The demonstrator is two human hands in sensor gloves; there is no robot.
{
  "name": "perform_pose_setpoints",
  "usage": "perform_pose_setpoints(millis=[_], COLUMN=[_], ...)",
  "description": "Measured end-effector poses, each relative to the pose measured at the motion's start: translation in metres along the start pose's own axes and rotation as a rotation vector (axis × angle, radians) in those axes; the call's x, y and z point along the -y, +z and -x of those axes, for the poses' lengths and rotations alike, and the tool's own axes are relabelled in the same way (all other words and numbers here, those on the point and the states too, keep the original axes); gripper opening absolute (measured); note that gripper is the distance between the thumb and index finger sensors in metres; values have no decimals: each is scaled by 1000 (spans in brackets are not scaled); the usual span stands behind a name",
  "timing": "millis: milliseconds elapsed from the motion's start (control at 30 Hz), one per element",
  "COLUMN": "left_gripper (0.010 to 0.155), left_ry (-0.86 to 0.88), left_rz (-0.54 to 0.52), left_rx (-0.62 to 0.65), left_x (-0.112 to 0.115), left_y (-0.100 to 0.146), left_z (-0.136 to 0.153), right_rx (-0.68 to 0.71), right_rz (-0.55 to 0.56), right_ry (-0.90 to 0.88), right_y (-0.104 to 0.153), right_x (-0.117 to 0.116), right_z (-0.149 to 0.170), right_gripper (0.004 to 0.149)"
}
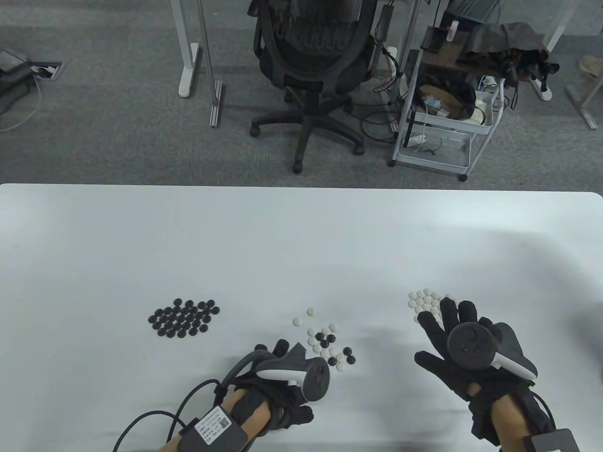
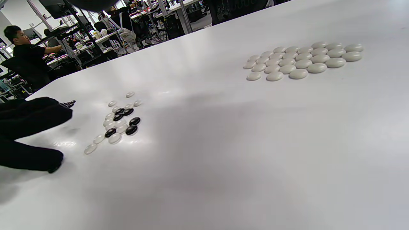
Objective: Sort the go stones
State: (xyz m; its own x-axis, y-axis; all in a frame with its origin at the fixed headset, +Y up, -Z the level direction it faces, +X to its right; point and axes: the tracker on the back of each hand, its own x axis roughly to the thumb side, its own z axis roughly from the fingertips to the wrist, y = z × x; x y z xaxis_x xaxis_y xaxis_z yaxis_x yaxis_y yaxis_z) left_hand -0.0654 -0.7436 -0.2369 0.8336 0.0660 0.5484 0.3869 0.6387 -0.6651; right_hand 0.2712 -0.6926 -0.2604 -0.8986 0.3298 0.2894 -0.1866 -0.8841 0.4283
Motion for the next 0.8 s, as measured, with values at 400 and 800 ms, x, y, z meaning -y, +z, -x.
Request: perform_pose_setpoints(millis=[400, 800], left_gripper=[61, 62], left_ry=[233, 372], left_rz=[-7, -26], left_rx=[-426, -453], left_x=[18, 9], left_y=[26, 11], left_z=[143, 175], right_rx=[-9, -10], right_rz=[-8, -4], right_ry=[5, 0], right_y=[-1, -1], right_x=[-1, 0], right_z=[-1, 0], right_gripper=[79, 78])
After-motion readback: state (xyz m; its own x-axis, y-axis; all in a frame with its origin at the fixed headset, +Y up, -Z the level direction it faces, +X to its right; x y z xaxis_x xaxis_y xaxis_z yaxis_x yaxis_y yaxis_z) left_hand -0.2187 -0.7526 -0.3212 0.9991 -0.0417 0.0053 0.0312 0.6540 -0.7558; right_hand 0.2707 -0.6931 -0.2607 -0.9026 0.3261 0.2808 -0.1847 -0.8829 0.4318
